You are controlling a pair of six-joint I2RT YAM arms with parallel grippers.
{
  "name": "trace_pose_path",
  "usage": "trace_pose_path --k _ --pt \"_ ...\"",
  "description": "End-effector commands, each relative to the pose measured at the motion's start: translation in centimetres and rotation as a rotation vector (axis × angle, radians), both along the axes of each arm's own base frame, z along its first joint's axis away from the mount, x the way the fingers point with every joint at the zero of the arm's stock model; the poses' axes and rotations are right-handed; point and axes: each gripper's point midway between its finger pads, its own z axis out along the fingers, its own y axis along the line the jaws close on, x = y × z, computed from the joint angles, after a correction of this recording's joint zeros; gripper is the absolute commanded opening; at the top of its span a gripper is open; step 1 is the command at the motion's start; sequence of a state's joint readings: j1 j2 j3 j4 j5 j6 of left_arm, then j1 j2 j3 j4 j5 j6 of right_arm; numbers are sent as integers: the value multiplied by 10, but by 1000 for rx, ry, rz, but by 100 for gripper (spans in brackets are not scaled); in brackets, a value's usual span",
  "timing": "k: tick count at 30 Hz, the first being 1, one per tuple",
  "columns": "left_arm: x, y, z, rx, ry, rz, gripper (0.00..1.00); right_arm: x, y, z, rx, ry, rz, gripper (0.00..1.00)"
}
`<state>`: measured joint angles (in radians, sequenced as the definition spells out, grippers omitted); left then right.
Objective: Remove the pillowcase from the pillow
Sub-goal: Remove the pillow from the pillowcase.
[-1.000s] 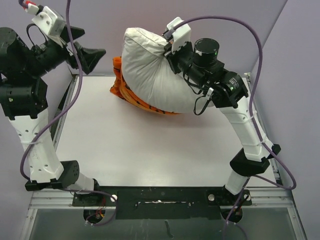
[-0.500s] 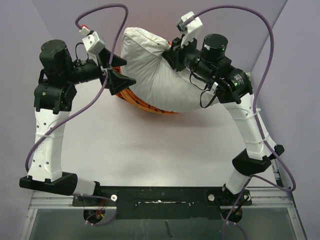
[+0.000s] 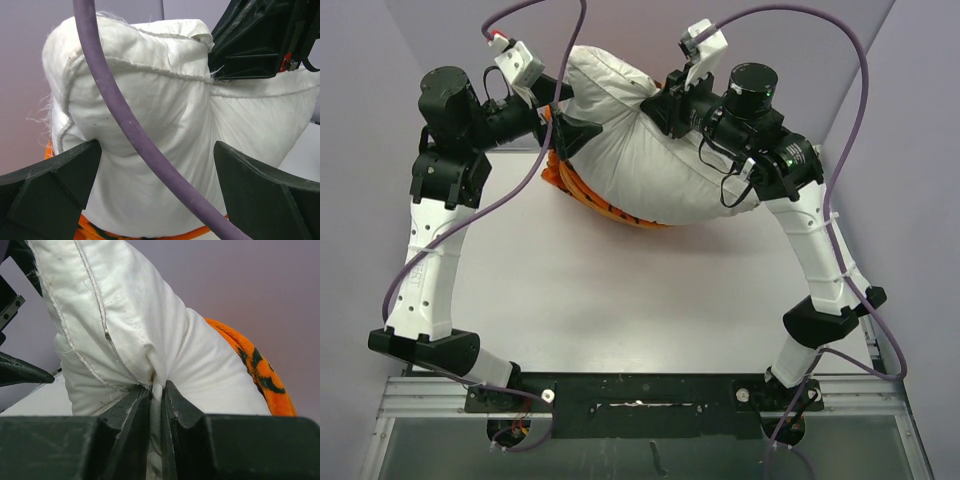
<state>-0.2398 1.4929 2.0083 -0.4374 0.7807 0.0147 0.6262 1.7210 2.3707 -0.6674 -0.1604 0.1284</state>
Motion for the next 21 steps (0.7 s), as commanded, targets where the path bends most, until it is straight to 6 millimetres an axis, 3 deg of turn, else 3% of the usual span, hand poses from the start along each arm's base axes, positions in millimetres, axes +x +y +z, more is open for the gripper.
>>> trace_pose_path --k 1,5,9,16,21 --pt "10 -8 10 -20 -60 -17 98 -13 -8 69 205 -147 62 0" --pt "24 -27 -12 28 -31 -31 98 -14 -8 69 231 -128 131 0" --pt "33 -37 -19 37 -4 -59 98 -26 -3 68 242 -102 276 0" --pt "-5 -89 -70 169 118 -314 98 -54 12 58 287 20 585 0" --pt "-25 -126 -89 199 119 -400 98 -52 30 26 303 120 624 0"
